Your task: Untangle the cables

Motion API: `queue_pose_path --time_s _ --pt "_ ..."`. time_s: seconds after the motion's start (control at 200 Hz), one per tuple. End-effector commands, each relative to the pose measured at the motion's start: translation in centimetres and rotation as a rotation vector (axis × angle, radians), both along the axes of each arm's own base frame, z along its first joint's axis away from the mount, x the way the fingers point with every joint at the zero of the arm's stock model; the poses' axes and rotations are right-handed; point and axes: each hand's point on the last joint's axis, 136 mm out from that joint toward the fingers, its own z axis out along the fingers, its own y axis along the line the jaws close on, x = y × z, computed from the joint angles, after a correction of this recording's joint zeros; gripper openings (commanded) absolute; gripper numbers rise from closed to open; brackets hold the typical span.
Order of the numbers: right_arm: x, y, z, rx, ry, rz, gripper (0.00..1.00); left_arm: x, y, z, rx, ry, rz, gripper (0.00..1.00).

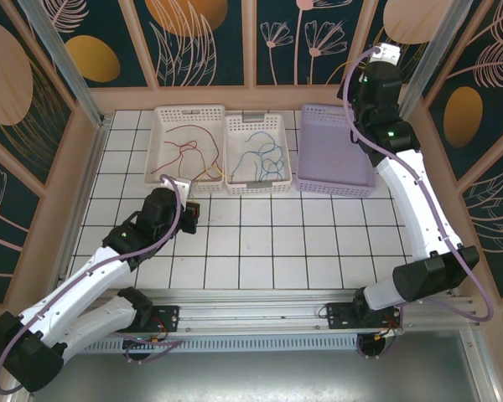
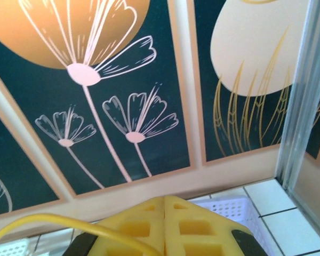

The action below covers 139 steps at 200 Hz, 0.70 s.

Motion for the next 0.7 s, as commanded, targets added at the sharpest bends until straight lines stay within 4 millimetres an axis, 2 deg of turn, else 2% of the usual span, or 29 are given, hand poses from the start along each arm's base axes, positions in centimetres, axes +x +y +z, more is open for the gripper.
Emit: queue_pose_path --time_s 0.0,0.36,0.691 --pt "0.0 -1.7 2.4 -0.018 -0.109 -0.079 0.0 0.1 0.0 0.1 0.004 -0.004 -0.007 0.0" --pt "1.1 -4.4 -1.8 -0.075 -0.112 -0.214 0.0 0.1 0.0 -0.1 0.007 -0.002 -0.007 0.0" --pt "1.4 -5.6 -9.1 -0.085 -0.023 -0.275 0.0 0.2 0.0 -0.4 0.015 0.007 -0.009 0.0"
